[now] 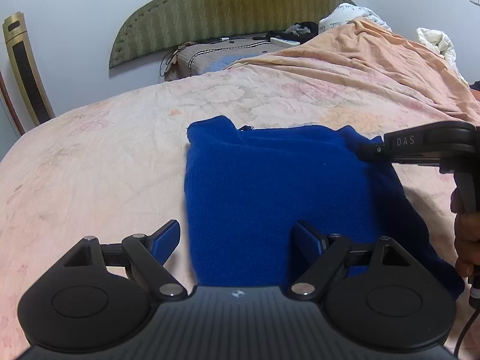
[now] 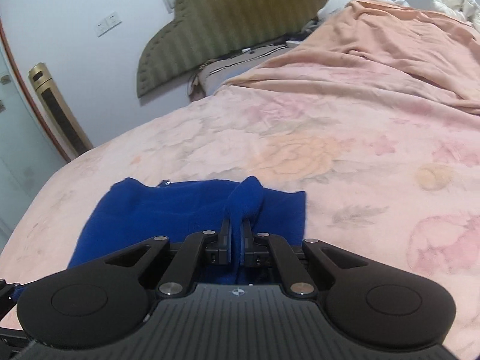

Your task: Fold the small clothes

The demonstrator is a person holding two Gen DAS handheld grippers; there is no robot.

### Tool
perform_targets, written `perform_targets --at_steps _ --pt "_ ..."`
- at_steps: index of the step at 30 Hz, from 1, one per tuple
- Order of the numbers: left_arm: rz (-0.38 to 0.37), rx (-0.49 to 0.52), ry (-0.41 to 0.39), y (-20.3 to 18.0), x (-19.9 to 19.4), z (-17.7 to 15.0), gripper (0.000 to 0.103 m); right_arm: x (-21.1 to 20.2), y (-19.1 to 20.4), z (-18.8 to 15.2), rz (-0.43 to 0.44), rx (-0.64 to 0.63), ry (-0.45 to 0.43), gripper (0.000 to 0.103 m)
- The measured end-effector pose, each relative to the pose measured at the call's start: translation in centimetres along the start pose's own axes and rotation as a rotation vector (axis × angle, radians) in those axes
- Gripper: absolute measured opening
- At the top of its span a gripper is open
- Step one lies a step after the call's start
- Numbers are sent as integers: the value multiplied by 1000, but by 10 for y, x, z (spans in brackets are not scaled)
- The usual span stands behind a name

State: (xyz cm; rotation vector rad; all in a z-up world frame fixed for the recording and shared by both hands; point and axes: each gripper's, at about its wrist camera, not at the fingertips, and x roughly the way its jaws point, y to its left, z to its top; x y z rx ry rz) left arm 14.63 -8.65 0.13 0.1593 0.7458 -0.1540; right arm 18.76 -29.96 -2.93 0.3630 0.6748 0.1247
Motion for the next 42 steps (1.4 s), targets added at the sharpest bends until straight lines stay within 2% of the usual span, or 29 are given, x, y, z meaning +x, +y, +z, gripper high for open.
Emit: perform_targets --at_steps 5,7,8,9,10,11,12,13,17,18,20,22,24,26,28,30,31,33,34,35,36,37,38,39,40,42 --pt "4 2 -3 0 -1 -1 83 -8 -11 -1 -77 -4 -47 4" --pt "8 4 -6 2 0 -1 83 -8 -19 0 -64 9 -35 7" --pt "8 2 -7 4 1 -1 83 -7 -23 1 -36 31 -12 18" --pt "5 -1 -8 6 2 0 83 -7 -28 1 -20 58 0 23" --pt "2 -5 -11 9 2 1 83 -10 -31 0 -7 74 -2 40" --pt "0 -12 -20 13 1 2 83 -13 -35 0 3 91 -8 50" --pt "1 -19 -34 18 1 4 83 -17 -39 0 11 104 -16 68" --pt "5 -27 -48 24 0 6 83 -20 -44 -1 27 124 -21 73" --pt "-9 -127 -59 61 10 16 85 -15 -70 -1 156 268 54 74" --pt "-30 -172 -43 71 16 17 86 -11 -74 -3 190 299 78 75" --pt "-121 -279 13 93 32 19 86 -5 -77 -7 249 323 104 77" --pt "-232 -358 65 107 49 17 86 -2 -69 -8 282 279 115 80" --pt "-328 -410 118 114 65 14 86 5 -62 -9 353 262 157 81" --pt "-395 -424 119 115 72 10 89 11 -61 -10 444 278 192 89" --pt "-423 -392 99 109 72 9 89 12 -60 -11 508 271 186 100" --pt "-489 -377 99 101 77 11 89 15 -60 -8 547 290 184 103" --pt "-507 -374 94 97 78 11 89 18 -59 -6 556 298 186 103" --pt "-503 -338 78 83 81 15 89 25 -47 -2 514 253 187 103" --pt "-489 -318 68 77 81 16 89 29 -37 -1 470 202 191 90" --pt "-469 -300 50 71 81 16 88 33 -27 0 431 150 185 84" --pt "-456 -291 36 68 79 16 72 36 -20 1 406 114 182 67" --pt "-435 -283 32 65 78 15 55 39 -17 1 377 102 188 43" --pt "-429 -275 24 66 76 15 49 43 -18 0 372 127 195 38" --pt "-431 -274 14 64 73 16 37 44 -21 -2 382 155 187 36" --pt "-428 -268 2 64 69 16 32 43 -22 -4 383 169 175 35" --pt "-397 -229 -27 63 57 16 29 37 -15 -7 376 157 154 33"
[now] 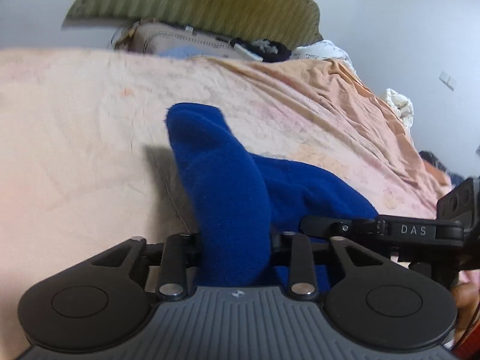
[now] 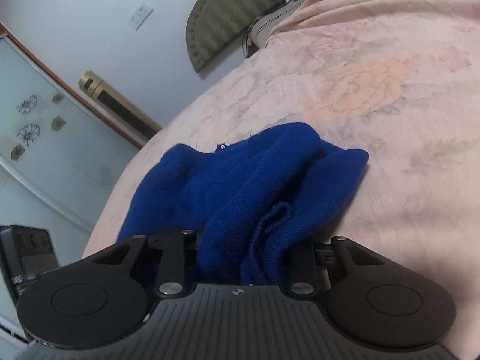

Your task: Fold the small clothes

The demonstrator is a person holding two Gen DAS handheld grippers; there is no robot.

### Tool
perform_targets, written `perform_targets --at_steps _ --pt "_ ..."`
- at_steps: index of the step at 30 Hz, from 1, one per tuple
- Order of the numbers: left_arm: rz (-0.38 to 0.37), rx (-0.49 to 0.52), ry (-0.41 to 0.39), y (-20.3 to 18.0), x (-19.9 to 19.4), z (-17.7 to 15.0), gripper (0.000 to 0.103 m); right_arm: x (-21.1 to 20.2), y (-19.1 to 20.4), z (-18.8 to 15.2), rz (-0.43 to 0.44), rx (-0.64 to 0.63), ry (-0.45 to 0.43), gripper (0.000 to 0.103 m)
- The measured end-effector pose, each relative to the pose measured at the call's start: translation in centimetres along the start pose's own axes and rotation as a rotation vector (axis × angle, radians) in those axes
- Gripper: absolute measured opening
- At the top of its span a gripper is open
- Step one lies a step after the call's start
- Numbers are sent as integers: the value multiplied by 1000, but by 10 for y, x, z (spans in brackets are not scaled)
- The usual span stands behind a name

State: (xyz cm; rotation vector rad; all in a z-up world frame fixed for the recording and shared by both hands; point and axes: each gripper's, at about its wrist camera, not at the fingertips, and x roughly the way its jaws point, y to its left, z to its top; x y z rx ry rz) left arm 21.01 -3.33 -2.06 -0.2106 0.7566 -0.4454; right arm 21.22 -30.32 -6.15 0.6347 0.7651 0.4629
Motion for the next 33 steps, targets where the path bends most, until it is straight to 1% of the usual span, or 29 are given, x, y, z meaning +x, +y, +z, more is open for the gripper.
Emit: perform_targets --at_steps 3,6,8,9,11,12,13,14,15,16,18,20,22,24,25,26,27,28,29,30,31,33 --pt "43 34 -29 -7 -17 -1 28 -9 16 -2 29 -20 -17 31" --pt "60 26 -66 -4 -39 1 28 -17 40 1 83 -69 -34 31" --pt "73 24 -79 2 -48 9 28 -15 55 5 91 -118 -40 31" --pt "85 24 -79 5 -48 13 29 -11 61 8 80 -140 -42 31" --pt "125 27 -54 13 -41 22 34 3 65 11 16 -157 -34 40" --pt "150 26 -33 18 -36 24 38 11 61 12 -37 -148 -25 54" --pt "183 20 -6 22 -31 25 38 19 58 13 -90 -136 -8 58" --pt "207 14 18 26 -30 25 38 21 53 12 -137 -126 11 57" --pt "214 8 20 29 -33 22 42 17 49 9 -154 -126 17 56" --pt "198 3 11 32 -38 18 50 10 46 5 -142 -130 19 58" --pt "147 -18 7 38 -54 6 60 -10 34 -5 -95 -113 33 64" --pt "78 -65 24 44 -69 -11 60 -28 24 -16 -70 -85 63 64" --pt "9 -115 61 48 -78 -30 61 -47 15 -35 -30 -66 103 63" --pt "-34 -153 87 49 -85 -52 60 -58 14 -53 29 -60 142 64" --pt "-52 -165 97 49 -87 -61 59 -64 14 -62 60 -57 148 63" --pt "-66 -177 102 47 -88 -71 58 -67 15 -69 68 -51 145 60" --pt "-66 -183 88 45 -90 -76 47 -69 16 -72 71 -51 142 47" --pt "-57 -179 78 43 -91 -78 29 -70 19 -75 54 -52 143 30" --pt "-49 -176 85 42 -91 -78 23 -69 21 -77 24 -53 150 21" --pt "-45 -189 86 42 -93 -77 18 -69 22 -78 12 -52 145 18" --pt "-44 -200 81 42 -96 -75 15 -70 27 -79 10 -51 136 17" --pt "-38 -181 47 37 -111 -70 14 -77 37 -80 32 -51 113 16"
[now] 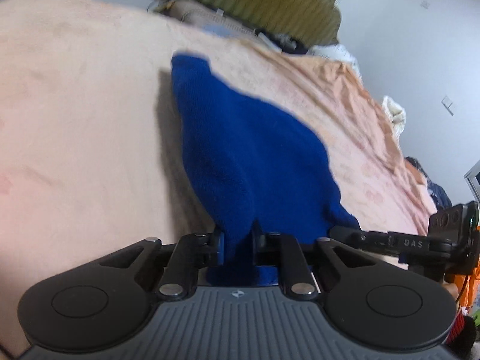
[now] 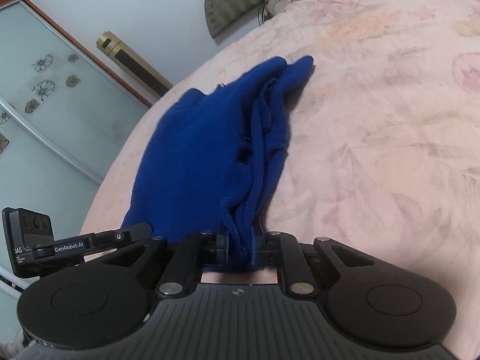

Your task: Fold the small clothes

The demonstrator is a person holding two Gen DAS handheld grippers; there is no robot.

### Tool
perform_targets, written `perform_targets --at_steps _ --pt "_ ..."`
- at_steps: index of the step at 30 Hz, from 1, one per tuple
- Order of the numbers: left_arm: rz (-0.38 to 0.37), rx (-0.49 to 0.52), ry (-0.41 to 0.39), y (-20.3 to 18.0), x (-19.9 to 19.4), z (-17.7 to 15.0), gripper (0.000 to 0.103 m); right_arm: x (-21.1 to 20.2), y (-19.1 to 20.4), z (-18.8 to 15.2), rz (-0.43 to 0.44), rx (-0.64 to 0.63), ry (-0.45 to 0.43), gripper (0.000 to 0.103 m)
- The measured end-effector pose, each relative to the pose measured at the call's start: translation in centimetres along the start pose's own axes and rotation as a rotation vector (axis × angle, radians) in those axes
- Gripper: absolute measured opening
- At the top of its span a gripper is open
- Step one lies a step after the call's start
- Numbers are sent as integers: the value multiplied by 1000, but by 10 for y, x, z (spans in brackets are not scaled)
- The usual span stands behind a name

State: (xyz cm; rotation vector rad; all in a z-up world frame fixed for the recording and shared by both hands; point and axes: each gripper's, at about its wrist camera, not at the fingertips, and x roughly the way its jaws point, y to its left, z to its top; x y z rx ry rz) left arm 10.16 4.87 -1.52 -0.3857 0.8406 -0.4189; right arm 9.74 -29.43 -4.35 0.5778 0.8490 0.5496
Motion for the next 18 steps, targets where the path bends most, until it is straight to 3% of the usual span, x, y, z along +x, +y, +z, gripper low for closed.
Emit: perform_targets --at_steps 3,5,7,9,11,14,16,18 --pt "33 74 -26 -14 -22 0 14 -18 18 -5 30 -31 -41 15" --pt "83 112 -3 -21 -17 -4 14 -15 23 -9 -57 -69 -27 16" --pt "169 156 21 -30 -6 -11 16 -6 27 -15 -190 -118 0 26" --pt "221 189 9 -41 -2 -18 18 -9 40 -22 -284 -175 -38 38" --pt "264 216 -12 -49 -3 -24 24 -15 58 -29 -339 -226 -104 39" --pt "312 216 -12 -52 -3 -30 36 -17 76 -40 -381 -300 -153 52" --pt "339 197 -19 -53 -2 -31 58 -8 74 -42 -416 -323 -126 56" --pt "369 185 -46 -52 -7 -35 69 -1 73 -44 -474 -323 -108 56"
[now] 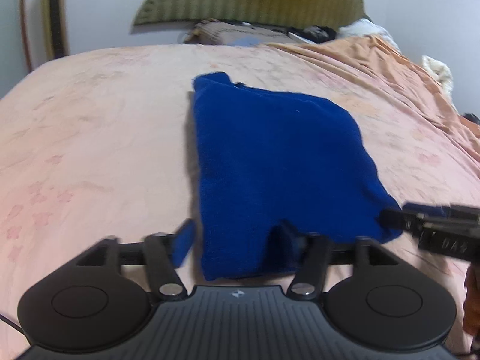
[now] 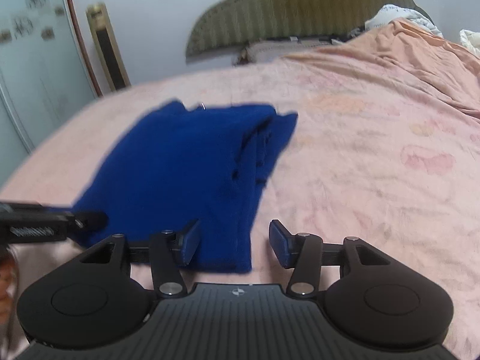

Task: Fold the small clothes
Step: 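Open both grippers and pull them back from the folded sweater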

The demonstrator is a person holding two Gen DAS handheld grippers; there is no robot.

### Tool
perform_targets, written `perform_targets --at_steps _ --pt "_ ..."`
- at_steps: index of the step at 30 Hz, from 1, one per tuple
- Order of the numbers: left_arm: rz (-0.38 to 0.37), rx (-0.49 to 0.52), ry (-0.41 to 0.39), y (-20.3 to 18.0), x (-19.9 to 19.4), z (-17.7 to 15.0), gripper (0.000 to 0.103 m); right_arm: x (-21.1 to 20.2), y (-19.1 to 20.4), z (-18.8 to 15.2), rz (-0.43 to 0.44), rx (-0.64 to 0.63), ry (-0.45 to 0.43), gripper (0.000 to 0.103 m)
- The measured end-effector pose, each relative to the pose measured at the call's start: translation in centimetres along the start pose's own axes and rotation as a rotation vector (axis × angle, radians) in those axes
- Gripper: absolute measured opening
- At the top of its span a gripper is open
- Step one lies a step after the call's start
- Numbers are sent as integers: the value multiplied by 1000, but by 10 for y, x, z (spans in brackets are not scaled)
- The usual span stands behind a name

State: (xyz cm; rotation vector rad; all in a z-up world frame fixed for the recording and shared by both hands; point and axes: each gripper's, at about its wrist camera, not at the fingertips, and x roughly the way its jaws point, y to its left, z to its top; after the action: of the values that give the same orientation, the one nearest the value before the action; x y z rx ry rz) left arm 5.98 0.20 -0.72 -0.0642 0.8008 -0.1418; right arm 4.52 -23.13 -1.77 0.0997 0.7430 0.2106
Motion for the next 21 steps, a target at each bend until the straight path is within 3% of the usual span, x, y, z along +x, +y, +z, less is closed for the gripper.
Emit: perform_targets --at_steps 4,21 --pt "43 6 0 -2 -3 -6 71 0 5 -4 20 4 -5 61" --pt "64 -13 52 -5 -5 -22 77 -14 22 -20 27 -29 5 80"
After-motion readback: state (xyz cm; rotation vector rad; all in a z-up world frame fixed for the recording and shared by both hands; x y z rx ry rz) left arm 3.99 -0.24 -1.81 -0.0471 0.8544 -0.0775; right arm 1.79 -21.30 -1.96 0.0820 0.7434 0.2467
